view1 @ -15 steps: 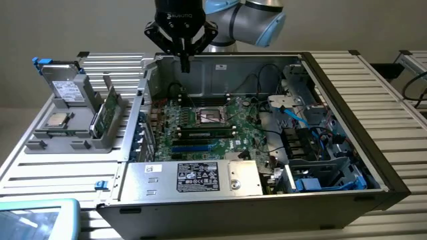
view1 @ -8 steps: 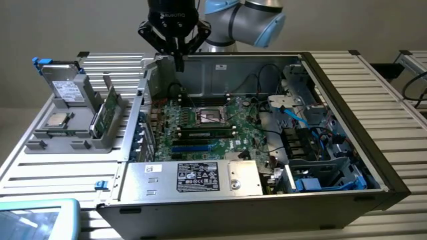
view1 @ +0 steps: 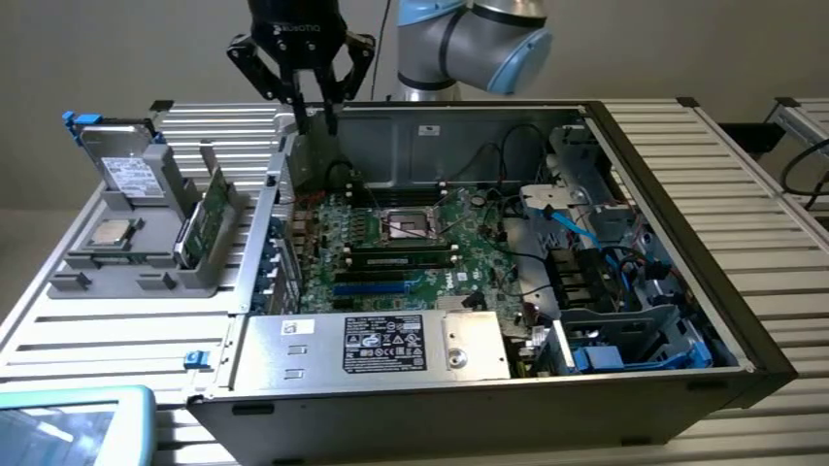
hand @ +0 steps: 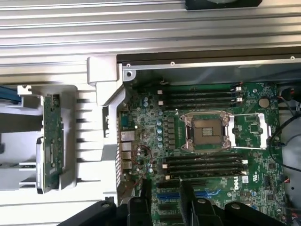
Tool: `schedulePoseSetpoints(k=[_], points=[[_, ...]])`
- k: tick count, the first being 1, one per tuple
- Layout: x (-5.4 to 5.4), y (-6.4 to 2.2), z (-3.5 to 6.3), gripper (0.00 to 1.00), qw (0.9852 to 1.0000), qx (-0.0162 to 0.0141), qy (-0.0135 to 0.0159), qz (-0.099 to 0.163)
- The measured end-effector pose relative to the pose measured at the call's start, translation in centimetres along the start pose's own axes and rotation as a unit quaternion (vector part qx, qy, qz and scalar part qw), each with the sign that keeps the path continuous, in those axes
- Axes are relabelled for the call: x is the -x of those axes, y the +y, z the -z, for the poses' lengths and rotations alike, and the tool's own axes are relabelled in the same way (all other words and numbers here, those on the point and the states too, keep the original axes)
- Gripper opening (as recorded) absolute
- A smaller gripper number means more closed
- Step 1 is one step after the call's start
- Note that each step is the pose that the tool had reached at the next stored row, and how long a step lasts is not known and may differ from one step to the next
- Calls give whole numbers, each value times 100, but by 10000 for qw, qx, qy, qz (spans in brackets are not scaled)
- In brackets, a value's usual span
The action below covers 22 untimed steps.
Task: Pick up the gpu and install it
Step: 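Reach for the gpu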
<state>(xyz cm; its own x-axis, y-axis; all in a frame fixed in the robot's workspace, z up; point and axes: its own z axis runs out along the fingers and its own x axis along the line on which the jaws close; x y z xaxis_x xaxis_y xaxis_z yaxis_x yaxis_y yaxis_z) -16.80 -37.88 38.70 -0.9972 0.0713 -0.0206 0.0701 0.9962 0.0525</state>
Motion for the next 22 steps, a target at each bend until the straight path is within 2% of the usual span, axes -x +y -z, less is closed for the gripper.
schedulePoseSetpoints(k=[6,10,16,22], points=[[-272,96,-49,38,10000,7,-1,0],[-456,98,-67,38,10000,22,-2,-1],[-725,79,-76,38,10000,62,1,-1],[-1000,61,-98,38,10000,85,3,-2]])
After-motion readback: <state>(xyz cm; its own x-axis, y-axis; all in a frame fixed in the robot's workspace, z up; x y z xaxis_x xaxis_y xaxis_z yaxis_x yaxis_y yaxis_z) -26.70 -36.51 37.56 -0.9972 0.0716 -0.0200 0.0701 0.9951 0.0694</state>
